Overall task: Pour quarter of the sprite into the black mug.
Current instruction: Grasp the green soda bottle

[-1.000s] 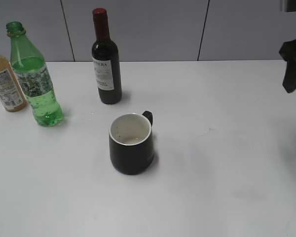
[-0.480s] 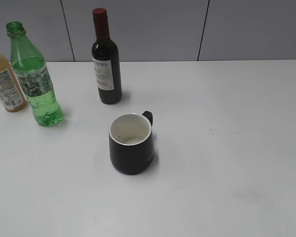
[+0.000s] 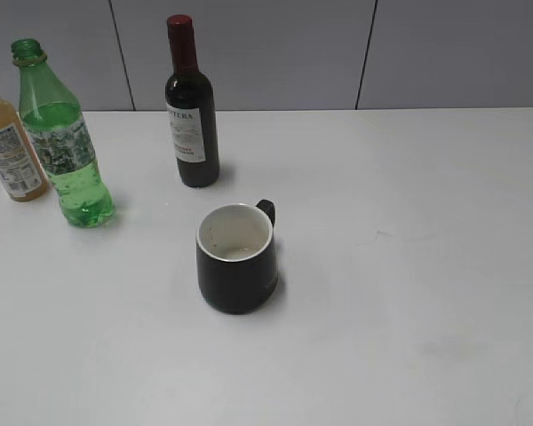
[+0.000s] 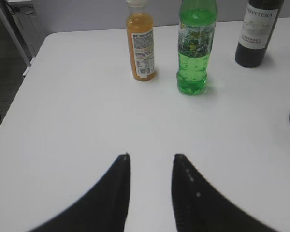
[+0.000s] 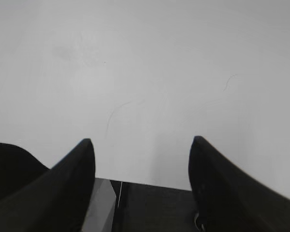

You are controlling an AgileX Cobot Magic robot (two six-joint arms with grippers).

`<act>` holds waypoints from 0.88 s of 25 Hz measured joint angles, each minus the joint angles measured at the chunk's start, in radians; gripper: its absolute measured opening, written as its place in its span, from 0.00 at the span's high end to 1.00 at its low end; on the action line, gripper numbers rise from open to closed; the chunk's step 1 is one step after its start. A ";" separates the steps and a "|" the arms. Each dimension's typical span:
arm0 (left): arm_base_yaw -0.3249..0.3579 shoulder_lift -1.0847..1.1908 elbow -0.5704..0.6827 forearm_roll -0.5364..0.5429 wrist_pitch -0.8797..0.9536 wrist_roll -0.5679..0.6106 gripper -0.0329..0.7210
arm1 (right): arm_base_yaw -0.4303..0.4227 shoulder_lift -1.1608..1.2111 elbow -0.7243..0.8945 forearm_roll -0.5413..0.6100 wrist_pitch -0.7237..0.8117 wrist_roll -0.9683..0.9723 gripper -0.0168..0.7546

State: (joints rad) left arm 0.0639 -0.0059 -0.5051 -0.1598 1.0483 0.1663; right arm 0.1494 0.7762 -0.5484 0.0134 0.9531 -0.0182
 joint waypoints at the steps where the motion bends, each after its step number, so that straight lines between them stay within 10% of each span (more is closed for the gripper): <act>1: 0.000 0.000 0.000 0.000 0.000 0.000 0.64 | 0.000 -0.035 0.018 0.000 -0.010 0.000 0.37; 22: 0.000 0.000 0.000 0.000 0.000 0.000 0.61 | 0.000 -0.656 0.134 -0.013 -0.014 -0.009 0.37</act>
State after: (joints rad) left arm 0.0639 -0.0059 -0.5051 -0.1598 1.0483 0.1663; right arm 0.1494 0.1203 -0.4141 0.0000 0.9392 -0.0275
